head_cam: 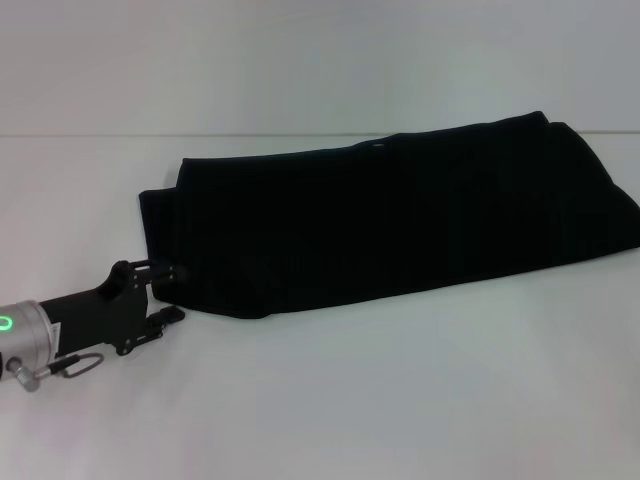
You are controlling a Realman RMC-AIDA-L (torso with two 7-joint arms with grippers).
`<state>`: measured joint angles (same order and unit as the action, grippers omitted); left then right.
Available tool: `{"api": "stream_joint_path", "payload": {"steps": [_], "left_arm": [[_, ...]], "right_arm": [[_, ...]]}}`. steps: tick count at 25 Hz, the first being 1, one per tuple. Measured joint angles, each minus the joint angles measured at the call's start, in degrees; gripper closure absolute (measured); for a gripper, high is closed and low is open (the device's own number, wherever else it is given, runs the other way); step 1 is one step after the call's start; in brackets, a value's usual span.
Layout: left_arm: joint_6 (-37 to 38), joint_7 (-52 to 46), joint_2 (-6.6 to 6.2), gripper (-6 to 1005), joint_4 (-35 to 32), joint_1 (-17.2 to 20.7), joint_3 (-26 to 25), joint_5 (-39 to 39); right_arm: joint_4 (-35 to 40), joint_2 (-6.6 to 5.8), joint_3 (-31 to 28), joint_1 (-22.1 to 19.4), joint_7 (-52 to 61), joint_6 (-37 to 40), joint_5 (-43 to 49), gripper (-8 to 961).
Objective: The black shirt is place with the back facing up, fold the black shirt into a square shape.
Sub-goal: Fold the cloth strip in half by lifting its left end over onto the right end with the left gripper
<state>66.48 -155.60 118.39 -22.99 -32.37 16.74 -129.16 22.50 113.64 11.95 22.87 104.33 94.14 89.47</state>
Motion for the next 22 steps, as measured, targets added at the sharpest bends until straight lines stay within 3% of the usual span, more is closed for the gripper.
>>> {"api": "stream_joint_path", "payload": {"steps": [8, 22], "left_arm": [[-1.9, 1.5, 0.27, 418, 0.0, -1.3, -0.1, 0.5], [1.8, 1.9, -0.2, 418, -3.3, -0.9, -0.1, 0.3]], "right_arm": [[0.0, -0.01, -0.3, -0.1, 0.0, 0.0, -0.1, 98], [0.0, 0.0, -1.1, 0.0, 0.0, -0.2, -0.1, 99]]}}
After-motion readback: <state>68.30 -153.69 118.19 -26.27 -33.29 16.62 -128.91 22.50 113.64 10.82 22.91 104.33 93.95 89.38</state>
